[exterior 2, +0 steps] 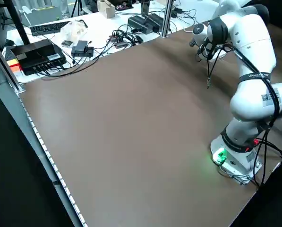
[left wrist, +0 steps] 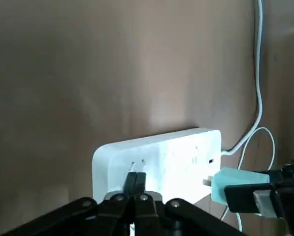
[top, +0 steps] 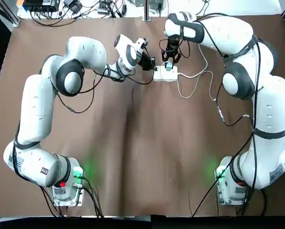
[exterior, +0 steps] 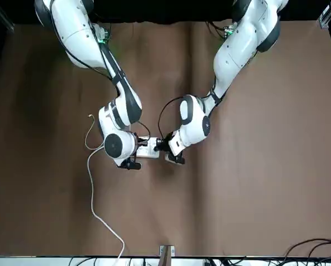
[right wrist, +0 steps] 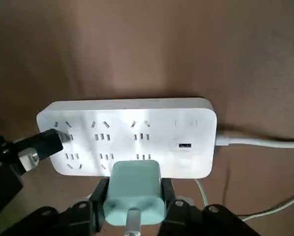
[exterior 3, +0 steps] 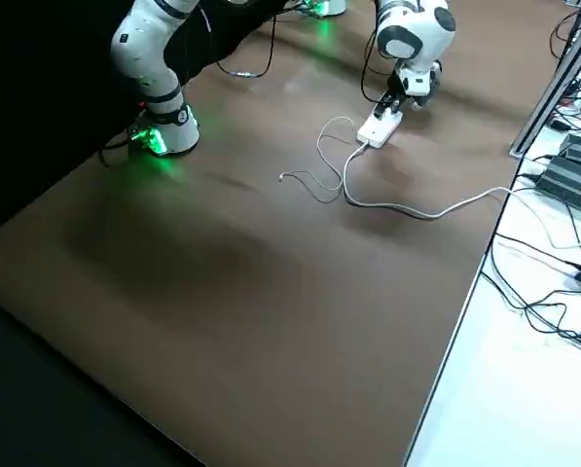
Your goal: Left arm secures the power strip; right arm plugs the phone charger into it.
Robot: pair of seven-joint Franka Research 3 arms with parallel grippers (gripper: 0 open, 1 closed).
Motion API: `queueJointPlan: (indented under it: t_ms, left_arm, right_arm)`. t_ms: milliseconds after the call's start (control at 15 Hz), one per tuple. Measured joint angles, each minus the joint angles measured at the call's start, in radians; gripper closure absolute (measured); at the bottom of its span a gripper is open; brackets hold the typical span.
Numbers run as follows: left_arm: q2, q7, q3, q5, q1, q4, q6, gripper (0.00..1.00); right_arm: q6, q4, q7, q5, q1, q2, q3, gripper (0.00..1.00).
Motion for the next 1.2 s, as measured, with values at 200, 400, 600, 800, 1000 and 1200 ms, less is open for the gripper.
queueJointPlan:
  t_ms: [200,400,600,800,1000,1200]
  left_arm:
    - [0.0,0.0,0.0,0.0,0.0,0.0,0.002,0.99]
    - [0.0,0.0,0.001,0.0,0.0,0.0,0.003,0.99]
    - [0.0,0.0,0.001,0.0,0.0,0.0,0.004,0.99]
    - [0.0,0.0,0.001,0.0,0.0,0.0,0.004,0.99]
    - [0.0,0.0,0.001,0.0,0.0,0.0,0.004,0.99]
    - [0.0,0.0,0.001,0.0,0.0,0.0,0.005,0.99]
  right_arm:
    - [0.0,-0.003,-0.007,-0.013,0.002,0.001,0.0,0.52]
    - [0.0,-0.004,-0.007,-0.017,0.005,0.002,0.0,0.52]
    - [0.0,-0.008,-0.007,-0.018,0.008,0.002,0.0,0.52]
    - [0.0,-0.016,-0.007,-0.019,0.009,0.003,0.0,0.52]
    - [0.0,-0.022,-0.007,-0.019,0.011,0.004,0.0,0.52]
    - [0.002,-0.024,-0.007,-0.019,0.011,0.004,0.0,0.52]
